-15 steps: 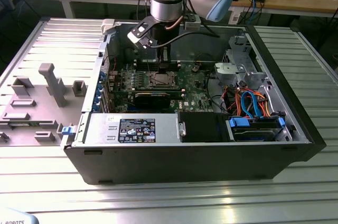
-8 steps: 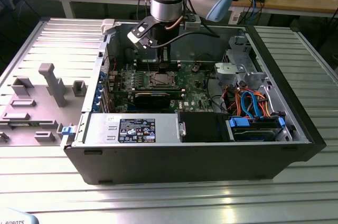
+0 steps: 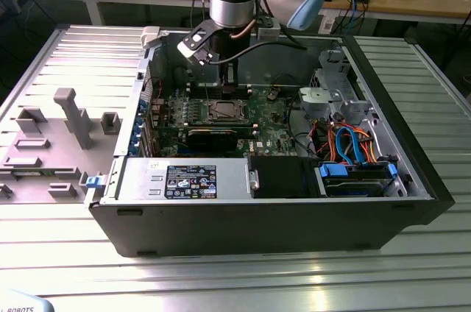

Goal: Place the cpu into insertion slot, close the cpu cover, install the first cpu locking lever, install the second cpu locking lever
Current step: 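Install the first cpu locking lever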

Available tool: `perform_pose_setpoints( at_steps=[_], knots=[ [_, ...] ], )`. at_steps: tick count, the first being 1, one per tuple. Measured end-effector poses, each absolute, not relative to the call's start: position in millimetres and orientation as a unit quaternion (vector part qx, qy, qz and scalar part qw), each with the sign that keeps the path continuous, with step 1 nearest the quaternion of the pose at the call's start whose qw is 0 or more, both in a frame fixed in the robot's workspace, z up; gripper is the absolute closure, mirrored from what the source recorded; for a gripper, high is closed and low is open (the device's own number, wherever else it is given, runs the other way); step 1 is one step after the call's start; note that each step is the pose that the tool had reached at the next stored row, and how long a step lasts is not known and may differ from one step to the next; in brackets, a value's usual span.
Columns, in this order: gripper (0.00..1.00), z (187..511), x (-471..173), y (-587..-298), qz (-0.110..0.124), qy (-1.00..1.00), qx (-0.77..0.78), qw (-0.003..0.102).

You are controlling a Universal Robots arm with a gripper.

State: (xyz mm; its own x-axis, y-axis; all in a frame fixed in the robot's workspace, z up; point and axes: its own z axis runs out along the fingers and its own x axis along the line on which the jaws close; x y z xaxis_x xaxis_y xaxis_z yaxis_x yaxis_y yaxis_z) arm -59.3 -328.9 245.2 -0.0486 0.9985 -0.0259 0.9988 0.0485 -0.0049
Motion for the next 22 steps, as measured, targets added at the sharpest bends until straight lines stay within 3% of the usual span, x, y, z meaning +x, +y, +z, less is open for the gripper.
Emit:
perform_pose_setpoints(
  at_steps=[9,22],
  knots=[
    [0.89,249,-59,-329,-0.011,0.724,0.690,0.008],
    [0.89,282,-59,-329,-0.011,0.724,0.690,0.008]
  ],
)
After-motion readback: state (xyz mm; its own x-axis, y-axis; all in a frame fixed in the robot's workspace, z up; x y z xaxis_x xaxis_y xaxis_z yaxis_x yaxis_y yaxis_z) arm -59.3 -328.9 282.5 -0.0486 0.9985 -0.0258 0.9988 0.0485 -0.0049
